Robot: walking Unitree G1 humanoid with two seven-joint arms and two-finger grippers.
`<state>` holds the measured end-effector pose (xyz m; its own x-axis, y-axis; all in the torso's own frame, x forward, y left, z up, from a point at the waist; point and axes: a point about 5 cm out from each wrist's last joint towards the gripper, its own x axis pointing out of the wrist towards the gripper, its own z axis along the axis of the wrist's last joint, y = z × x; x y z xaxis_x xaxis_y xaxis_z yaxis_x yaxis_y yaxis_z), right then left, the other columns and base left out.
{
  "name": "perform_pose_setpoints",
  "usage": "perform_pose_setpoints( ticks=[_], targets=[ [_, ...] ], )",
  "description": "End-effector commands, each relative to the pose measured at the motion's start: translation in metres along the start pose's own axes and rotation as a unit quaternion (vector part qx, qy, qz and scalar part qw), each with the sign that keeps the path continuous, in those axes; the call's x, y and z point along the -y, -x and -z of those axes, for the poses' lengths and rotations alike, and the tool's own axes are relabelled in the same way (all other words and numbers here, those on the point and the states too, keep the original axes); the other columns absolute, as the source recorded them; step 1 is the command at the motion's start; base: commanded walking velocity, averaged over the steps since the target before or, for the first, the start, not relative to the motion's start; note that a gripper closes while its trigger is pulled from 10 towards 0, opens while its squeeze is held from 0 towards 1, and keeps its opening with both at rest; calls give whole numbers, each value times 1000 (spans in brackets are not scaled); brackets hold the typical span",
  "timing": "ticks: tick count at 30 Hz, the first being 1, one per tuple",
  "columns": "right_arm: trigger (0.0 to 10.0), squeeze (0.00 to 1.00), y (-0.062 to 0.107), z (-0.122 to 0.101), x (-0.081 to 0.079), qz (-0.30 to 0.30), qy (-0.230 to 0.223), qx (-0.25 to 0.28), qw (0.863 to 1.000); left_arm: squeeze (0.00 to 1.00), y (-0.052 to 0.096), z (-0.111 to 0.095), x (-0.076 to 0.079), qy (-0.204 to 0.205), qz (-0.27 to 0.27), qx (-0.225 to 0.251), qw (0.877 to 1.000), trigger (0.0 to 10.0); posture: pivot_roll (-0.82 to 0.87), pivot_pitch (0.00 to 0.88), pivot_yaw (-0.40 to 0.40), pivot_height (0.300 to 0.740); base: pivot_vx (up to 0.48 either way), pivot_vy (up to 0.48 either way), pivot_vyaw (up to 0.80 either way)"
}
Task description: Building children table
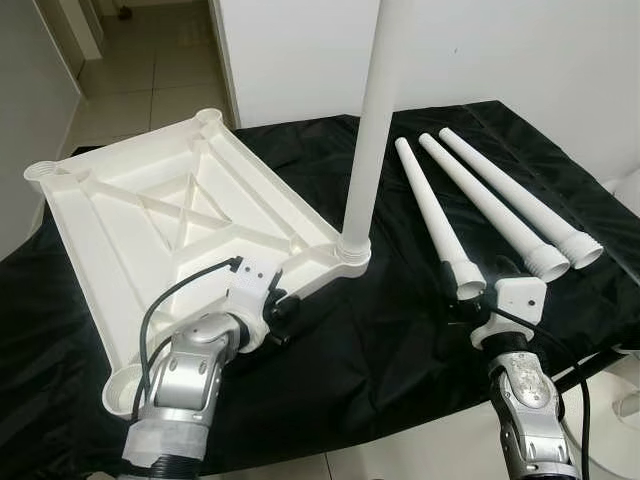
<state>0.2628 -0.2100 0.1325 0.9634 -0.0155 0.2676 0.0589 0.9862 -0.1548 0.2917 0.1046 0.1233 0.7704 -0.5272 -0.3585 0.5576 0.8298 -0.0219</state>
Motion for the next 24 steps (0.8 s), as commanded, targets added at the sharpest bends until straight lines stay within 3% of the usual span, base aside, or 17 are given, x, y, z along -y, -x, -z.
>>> perform_pose_setpoints(
  ticks=[1, 2, 3, 4, 5, 6, 7, 9, 10, 11, 12, 15, 18, 19, 20, 24],
  targets=[
    [10000, 0, 0, 1, 2, 7, -3, 1, 1000, 16, -3, 16, -8, 9, -142, -43, 989, 10000, -89, 49, 36, 740, 0, 0, 0],
    [10000, 0, 0, 1, 2, 7, -3, 1, 1000, 16, -3, 16, -8, 9, -142, -43, 989, 10000, -89, 49, 36, 740, 0, 0, 0],
    [10000, 0, 0, 1, 2, 8, -2, 1, 1000, 1000, -5, 13, 0, 14, -103, -31, 994, 10000, -97, 49, 43, 740, 0, 0, 0],
    [10000, 0, 0, 1, 2, 9, -2, 2, 1000, 1000, -5, 11, 5, 18, -80, -22, 996, 10000, -97, 49, 43, 740, 0, 0, 0],
    [10000, 0, 0, 1, 3, 10, -1, 2, 1000, 1000, -6, 6, 16, -3, -35, -7, 999, 10000, -97, 52, 47, 740, 0, 0, 0],
    [10000, 0, 0, 1, 3, 10, -1, 2, 1000, 1000, -6, 6, 16, -3, -35, -7, 999, 10000, -97, 52, 47, 740, 0, 0, 0],
    [10000, 0, 0, 1, 3, 12, -1, 2, 1000, 1000, -4, 1, 29, -33, 23, 5, 999, 10000, -98, 51, 48, 740, 0, 0, 0],
    [10000, 0, 0, 1, 3, 13, -1, 3, 1000, 1000, -4, 0, 33, -40, 39, 7, 998, 10000, -98, 51, 48, 740, 0, 0, 0],
    [10000, 0, 0, 1, 3, 13, -1, 3, 1000, 0, -1, -2, 37, -47, 67, 16, 996, 10000, -95, 55, 51, 740, 0, 0, 0],
    [10000, 0, 1, 1, 3, 14, -1, 3, 1000, 0, 3, -4, 41, -58, 111, 23, 992, 10000, -95, 55, 51, 740, 0, 0, 0],
    [10000, 0, 1, 1, 3, 14, -1, 3, 1000, 0, 3, -4, 41, -58, 111, 23, 992, 10000, -95, 55, 51, 740, 0, 0, 0],
    [10000, 0, 1, 1, 1, 15, -2, 3, 1000, 0, 16, -8, 45, -88, 180, 44, 979, 10000, -92, 56, 52, 740, 0, 0, 0],
    [10000, 0, 1, 2, 0, 14, -3, 2, 1000, 0, 23, -15, 37, -95, 188, 68, 975, 10000, -90, 54, 54, 740, 0, 0, 0],
    [10000, 0, 1, 3, -1, 15, -5, 2, 1000, 0, 34, -24, 29, -104, 192, 121, 968, 10000, -88, 52, 52, 740, 0, 0, 0],
    [10000, 0, 1, 3, -1, 15, -6, 1, 1000, 0, 39, -25, 27, -110, 201, 136, 964, 10000, -87, 49, 53, 740, 0, 0, 0],
    [10000, 0, 1, 4, -2, 16, -7, 1, 1000, 0, 52, -22, 23, -103, 239, 130, 957, 10000, -86, 41, 55, 740, 0, 0, 0]
  ],
)
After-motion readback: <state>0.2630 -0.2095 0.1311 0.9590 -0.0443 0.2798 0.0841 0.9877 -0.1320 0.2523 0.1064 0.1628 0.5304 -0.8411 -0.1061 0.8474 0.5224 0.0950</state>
